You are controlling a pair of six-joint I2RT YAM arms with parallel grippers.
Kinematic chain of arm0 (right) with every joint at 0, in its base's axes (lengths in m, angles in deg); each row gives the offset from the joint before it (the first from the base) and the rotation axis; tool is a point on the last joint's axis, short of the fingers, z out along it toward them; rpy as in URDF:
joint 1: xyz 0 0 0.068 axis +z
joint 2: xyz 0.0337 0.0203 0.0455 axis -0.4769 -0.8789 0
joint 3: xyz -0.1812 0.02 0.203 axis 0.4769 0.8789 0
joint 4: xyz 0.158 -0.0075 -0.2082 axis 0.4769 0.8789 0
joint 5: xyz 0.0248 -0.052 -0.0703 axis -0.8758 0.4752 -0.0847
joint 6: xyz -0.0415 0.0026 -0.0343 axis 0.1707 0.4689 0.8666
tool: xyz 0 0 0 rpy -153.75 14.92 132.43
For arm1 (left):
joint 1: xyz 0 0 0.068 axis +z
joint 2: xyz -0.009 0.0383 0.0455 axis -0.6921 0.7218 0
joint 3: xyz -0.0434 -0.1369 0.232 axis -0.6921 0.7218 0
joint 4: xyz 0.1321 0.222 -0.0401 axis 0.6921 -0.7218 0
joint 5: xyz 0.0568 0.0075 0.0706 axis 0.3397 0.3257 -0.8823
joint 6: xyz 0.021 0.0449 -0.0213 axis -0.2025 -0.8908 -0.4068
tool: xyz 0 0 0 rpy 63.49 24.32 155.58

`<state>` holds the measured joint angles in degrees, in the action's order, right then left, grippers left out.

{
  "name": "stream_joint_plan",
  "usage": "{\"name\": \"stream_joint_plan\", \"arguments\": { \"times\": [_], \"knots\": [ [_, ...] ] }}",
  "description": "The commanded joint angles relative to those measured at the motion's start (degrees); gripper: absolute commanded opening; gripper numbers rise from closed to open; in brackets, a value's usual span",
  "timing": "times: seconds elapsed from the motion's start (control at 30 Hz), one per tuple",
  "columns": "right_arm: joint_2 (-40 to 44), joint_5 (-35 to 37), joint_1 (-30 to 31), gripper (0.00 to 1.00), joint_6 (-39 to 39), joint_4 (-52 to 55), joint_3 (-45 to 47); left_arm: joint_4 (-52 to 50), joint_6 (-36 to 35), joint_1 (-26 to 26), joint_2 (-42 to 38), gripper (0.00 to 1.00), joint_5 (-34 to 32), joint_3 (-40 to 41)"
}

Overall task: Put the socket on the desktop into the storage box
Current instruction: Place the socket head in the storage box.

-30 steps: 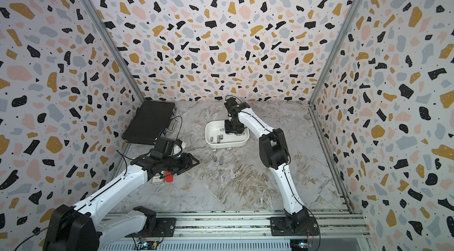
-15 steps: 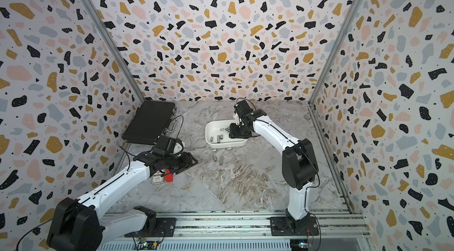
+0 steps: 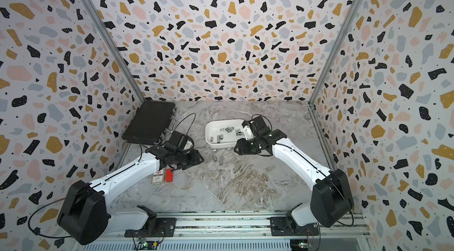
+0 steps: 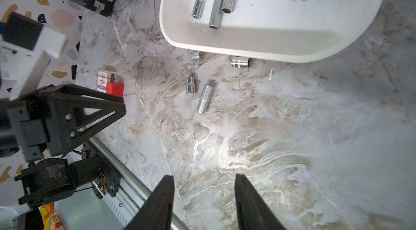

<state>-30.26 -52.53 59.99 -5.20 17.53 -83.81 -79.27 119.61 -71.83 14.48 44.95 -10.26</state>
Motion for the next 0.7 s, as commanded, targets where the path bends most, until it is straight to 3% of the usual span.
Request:
{"name": "stream_joint_plan", "arguments": {
  "times": [0.0,0.67],
  "knots": [
    [4.07,-1.99,0.06,0.49,0.75,-1.06,2.46,0.61,0.58,-1.44,1.91,0.55,-3.35,-2.97],
    [12.23,-3.51,0.11,0.48,0.77,-1.18,11.22,-1.35,1.51,-6.68,15.73,0.53,-11.59,-13.14]
  ]
}}
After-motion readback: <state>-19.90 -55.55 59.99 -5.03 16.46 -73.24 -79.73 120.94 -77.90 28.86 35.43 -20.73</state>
